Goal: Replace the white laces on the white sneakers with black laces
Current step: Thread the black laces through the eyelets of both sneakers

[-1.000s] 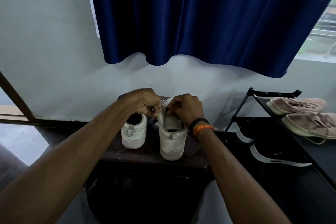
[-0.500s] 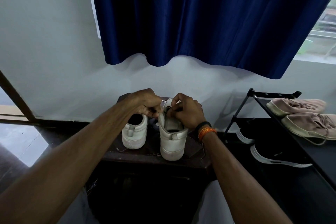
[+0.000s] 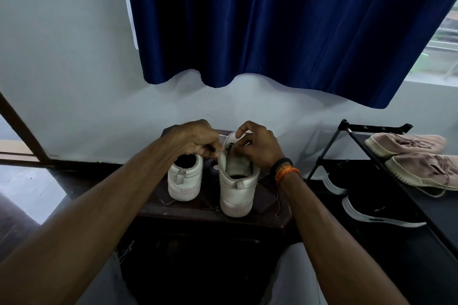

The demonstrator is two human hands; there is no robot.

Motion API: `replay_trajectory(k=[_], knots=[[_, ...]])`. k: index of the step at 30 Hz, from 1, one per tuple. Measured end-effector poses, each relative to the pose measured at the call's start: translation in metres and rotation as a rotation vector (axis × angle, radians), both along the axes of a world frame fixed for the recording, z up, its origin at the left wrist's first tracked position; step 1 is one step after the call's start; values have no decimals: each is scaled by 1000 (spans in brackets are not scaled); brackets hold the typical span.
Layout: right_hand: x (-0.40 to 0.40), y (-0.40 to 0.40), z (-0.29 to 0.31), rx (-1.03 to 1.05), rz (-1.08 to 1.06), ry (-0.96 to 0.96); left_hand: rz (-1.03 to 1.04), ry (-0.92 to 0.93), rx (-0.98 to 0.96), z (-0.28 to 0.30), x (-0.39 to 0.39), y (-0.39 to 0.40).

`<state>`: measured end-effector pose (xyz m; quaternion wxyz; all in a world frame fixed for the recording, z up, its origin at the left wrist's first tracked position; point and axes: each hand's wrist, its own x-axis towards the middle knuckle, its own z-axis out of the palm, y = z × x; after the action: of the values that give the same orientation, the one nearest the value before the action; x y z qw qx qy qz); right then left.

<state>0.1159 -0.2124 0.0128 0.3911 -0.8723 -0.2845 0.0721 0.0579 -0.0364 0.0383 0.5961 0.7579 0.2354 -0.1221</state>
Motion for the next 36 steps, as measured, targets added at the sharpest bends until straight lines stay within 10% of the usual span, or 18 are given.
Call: replay_trajectory(k=[36], knots=[[-14, 8, -5, -5, -54, -177, -143, -83, 155, 3, -11, -8]])
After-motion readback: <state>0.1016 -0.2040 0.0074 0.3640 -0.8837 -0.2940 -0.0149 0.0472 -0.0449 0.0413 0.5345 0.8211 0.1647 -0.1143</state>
